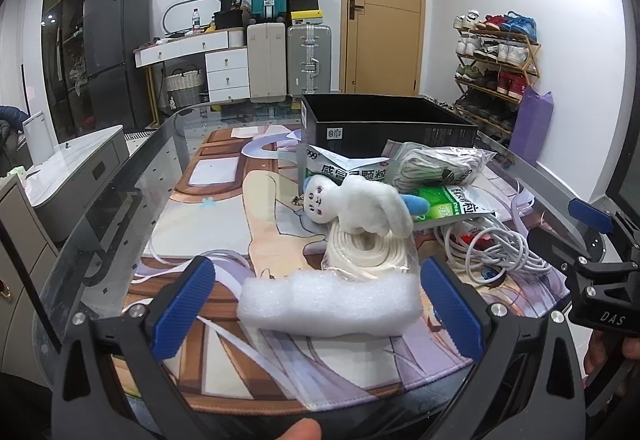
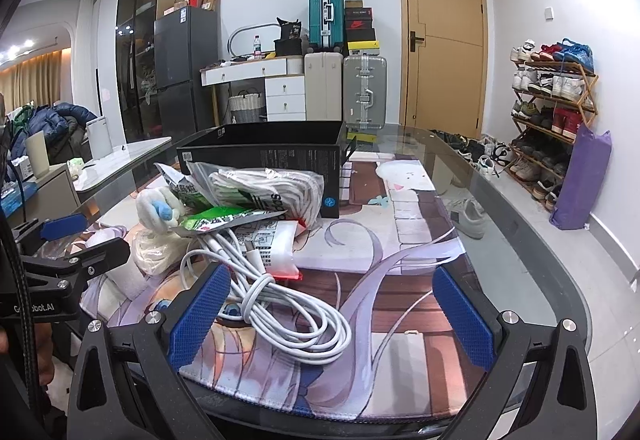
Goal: Organize soft objects
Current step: 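Approach the white foam block with the left gripper, then grasp the foam block with the left gripper while the right gripper grasps the white cable coil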
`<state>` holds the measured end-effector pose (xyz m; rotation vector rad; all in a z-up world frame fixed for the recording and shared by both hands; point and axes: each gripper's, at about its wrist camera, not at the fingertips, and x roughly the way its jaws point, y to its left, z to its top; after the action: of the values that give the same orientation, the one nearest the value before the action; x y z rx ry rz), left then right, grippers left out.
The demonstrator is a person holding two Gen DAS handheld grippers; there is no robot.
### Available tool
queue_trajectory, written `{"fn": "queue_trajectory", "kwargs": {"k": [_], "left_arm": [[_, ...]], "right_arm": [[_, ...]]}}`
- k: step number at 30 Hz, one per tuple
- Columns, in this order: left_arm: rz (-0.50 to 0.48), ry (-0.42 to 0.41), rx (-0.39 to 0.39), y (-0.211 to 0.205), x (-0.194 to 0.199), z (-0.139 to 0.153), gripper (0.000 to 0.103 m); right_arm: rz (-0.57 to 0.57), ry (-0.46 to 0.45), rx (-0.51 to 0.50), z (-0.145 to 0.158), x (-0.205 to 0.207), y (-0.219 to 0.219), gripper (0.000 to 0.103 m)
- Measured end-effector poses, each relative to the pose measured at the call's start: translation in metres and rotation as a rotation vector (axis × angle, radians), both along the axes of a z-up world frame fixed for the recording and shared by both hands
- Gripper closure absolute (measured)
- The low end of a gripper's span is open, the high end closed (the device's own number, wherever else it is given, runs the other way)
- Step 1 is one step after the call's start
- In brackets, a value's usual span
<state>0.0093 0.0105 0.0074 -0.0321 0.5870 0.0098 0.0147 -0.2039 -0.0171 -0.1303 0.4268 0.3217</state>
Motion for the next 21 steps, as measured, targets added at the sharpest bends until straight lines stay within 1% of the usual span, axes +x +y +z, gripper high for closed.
{"fn": "queue_trajectory", "kwargs": {"k": [3, 6, 8, 16, 21], "left_arm": [[-0.007, 0.004, 0.007, 0.000, 0.000, -0.001, 0.000], [-0.043, 0.010, -0.011, 0.000, -0.002, 0.001, 0.000], [-0.052, 0.009, -0.006, 0.000, -0.003, 0.002, 0.000], [-0.057, 0.028, 0.046, -0.004, -0.002, -0.005, 0.000], [-0.056, 0.056, 0.031, 0.001, 0.003, -0.012, 0.000]], "right_arm": [[0.009, 0.008, -0.005, -0.001, 0.000, 0.003, 0.000], [0.025, 0.018, 0.001, -0.003, 0.000, 0.004, 0.000], [0.031, 0.027, 0.002, -0.005, 0.002, 0.007, 0.000], [0.054, 0.073, 0.019, -0.011, 0.008, 0.013, 0.000], [0.058, 0.097, 0.018, -0.015, 0.017, 0.017, 0.000]]}}
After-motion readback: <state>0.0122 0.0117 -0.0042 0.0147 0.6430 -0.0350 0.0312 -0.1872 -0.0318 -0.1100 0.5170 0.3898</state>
